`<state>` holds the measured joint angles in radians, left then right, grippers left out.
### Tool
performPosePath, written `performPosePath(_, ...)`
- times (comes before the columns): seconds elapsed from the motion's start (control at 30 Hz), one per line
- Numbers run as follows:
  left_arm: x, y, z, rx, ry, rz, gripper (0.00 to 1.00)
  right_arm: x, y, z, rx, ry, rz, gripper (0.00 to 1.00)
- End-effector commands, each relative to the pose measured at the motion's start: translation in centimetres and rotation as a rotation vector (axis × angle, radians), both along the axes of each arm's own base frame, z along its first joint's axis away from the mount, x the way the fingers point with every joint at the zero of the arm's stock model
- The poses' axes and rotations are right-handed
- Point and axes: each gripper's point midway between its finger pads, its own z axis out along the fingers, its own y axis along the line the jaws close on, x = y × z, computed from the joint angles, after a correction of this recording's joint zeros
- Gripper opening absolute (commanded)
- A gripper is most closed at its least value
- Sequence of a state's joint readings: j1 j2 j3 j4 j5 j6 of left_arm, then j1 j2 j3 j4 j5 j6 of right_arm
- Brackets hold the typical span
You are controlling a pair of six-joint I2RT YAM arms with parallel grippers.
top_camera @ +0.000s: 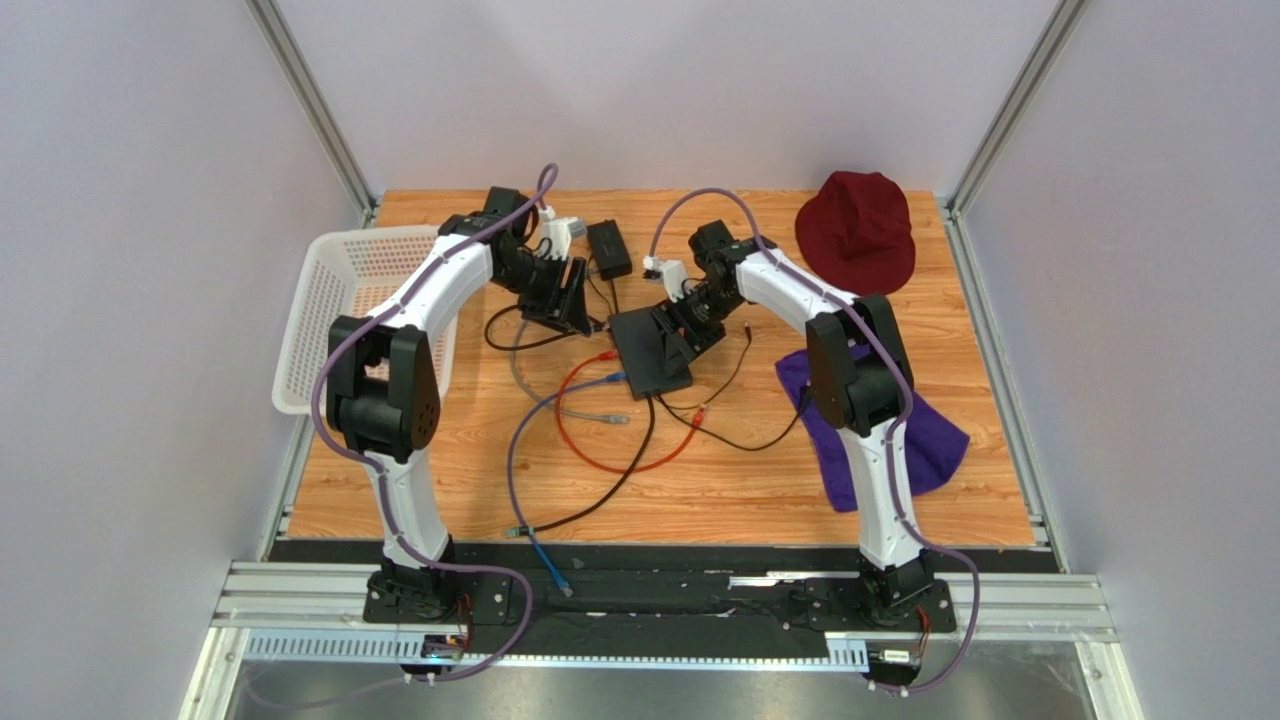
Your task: Pull the plug from the switch port
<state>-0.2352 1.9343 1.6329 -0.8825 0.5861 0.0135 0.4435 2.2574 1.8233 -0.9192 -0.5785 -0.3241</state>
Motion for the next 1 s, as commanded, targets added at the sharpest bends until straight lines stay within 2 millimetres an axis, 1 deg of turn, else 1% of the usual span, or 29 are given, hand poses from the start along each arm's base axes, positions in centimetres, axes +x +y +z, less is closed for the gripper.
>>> performPosePath(0.0, 1.3, -0.3, 0.9, -0.004, -0.044, -0.012, 0.61, -0.3, 0.1, 2.6, 0.013, -0.039, 0.077, 0.61)
performPosePath(0.07, 2.1, -0.1, 1.7, -0.006, -0.074, -0.007, 0.61, 0.0, -0.4, 3.0, 0.005, -0.058, 0.081, 0.61)
performPosePath(0.1, 2.5, 0.1, 1.8, -0.007, -0.085, -0.006, 0.61, 0.4, -0.8, 3.5, 0.005, -0.066, 0.065, 0.61)
performPosePath(0.13, 2.9, 0.2, 2.1, -0.011, -0.094, -0.001, 0.61, 1.0, -0.8, 4.5, 0.012, -0.078, 0.054, 0.62)
performPosePath(0.17, 3.7, 0.2, 3.0, -0.020, -0.123, 0.001, 0.62, 1.5, -0.9, 5.0, 0.019, -0.080, 0.041, 0.62)
performPosePath(0.2, 4.2, 0.5, 2.8, -0.022, -0.114, 0.008, 0.62, 2.2, -1.3, 5.4, 0.026, -0.088, 0.023, 0.63)
performPosePath(0.23, 4.7, 0.5, 3.0, -0.026, -0.121, 0.011, 0.62, 2.9, -1.3, 6.0, 0.035, -0.103, 0.010, 0.63)
performPosePath(0.27, 5.7, 0.5, 4.0, -0.032, -0.149, 0.011, 0.62, 4.3, -1.2, 7.2, 0.055, -0.140, -0.008, 0.64)
performPosePath(0.3, 5.9, 0.7, 3.1, -0.017, -0.117, 0.016, 0.61, 5.2, -0.9, 7.8, 0.071, -0.173, -0.017, 0.64)
performPosePath(0.33, 6.3, 0.7, 3.1, -0.008, -0.117, 0.023, 0.62, 6.1, -0.7, 8.3, 0.080, -0.194, -0.032, 0.64)
performPosePath(0.37, 7.0, 0.7, 3.9, -0.007, -0.137, 0.032, 0.62, 7.2, -0.5, 9.2, 0.090, -0.234, -0.048, 0.64)
performPosePath(0.4, 7.5, 0.7, 3.4, 0.000, -0.124, 0.054, 0.61, 7.9, -0.2, 9.3, 0.102, -0.242, -0.069, 0.63)
performPosePath(0.43, 7.7, 0.6, 3.5, -0.005, -0.128, 0.060, 0.62, 9.0, 0.4, 9.9, 0.128, -0.288, -0.071, 0.62)
performPosePath(0.47, 8.0, 0.6, 3.6, -0.007, -0.134, 0.061, 0.62, 9.6, 0.7, 9.9, 0.141, -0.307, -0.074, 0.61)
performPosePath(0.5, 8.3, 0.5, 3.0, -0.005, -0.132, 0.061, 0.62, 10.9, 1.4, 10.7, 0.167, -0.353, -0.097, 0.55)
performPosePath(0.53, 8.4, 0.5, 2.9, -0.009, -0.117, 0.079, 0.62, 11.4, 1.7, 10.9, 0.176, -0.371, -0.106, 0.50)
performPosePath(0.57, 8.7, 0.4, 2.8, -0.011, -0.116, 0.083, 0.62, 11.8, 2.1, 10.6, 0.180, -0.373, -0.117, 0.42)
performPosePath(0.6, 8.8, 0.4, 2.1, -0.019, -0.091, 0.086, 0.62, 12.5, 2.4, 11.1, 0.197, -0.394, -0.124, 0.17)
performPosePath(0.63, 8.9, 0.4, 1.9, -0.024, -0.082, 0.089, 0.62, 12.5, 2.7, 10.9, 0.207, -0.382, -0.135, 0.08)
performPosePath(0.67, 9.1, 0.5, 1.7, -0.026, -0.077, 0.095, 0.62, 12.5, 3.0, 10.6, 0.219, -0.366, -0.138, 0.02)
performPosePath(0.7, 9.3, 0.4, 1.1, -0.027, -0.069, 0.093, 0.62, 12.5, 3.2, 10.2, 0.227, -0.353, -0.141, 0.00)
performPosePath(0.77, 9.5, 0.1, 1.0, -0.048, -0.072, 0.076, 0.62, 11.8, 3.8, 9.4, 0.259, -0.293, -0.147, 0.00)
performPosePath(0.83, 9.4, -0.7, 0.9, -0.098, -0.062, 0.045, 0.62, 11.2, 4.3, 9.0, 0.293, -0.245, -0.144, 0.00)
performPosePath(0.87, 9.3, -1.1, 1.1, -0.122, -0.062, 0.029, 0.62, 10.6, 4.8, 8.9, 0.319, -0.224, -0.120, 0.00)
performPosePath(0.97, 9.5, -1.2, 0.6, -0.123, -0.060, 0.021, 0.61, 9.7, 5.2, 8.3, 0.318, -0.219, -0.088, 0.01)
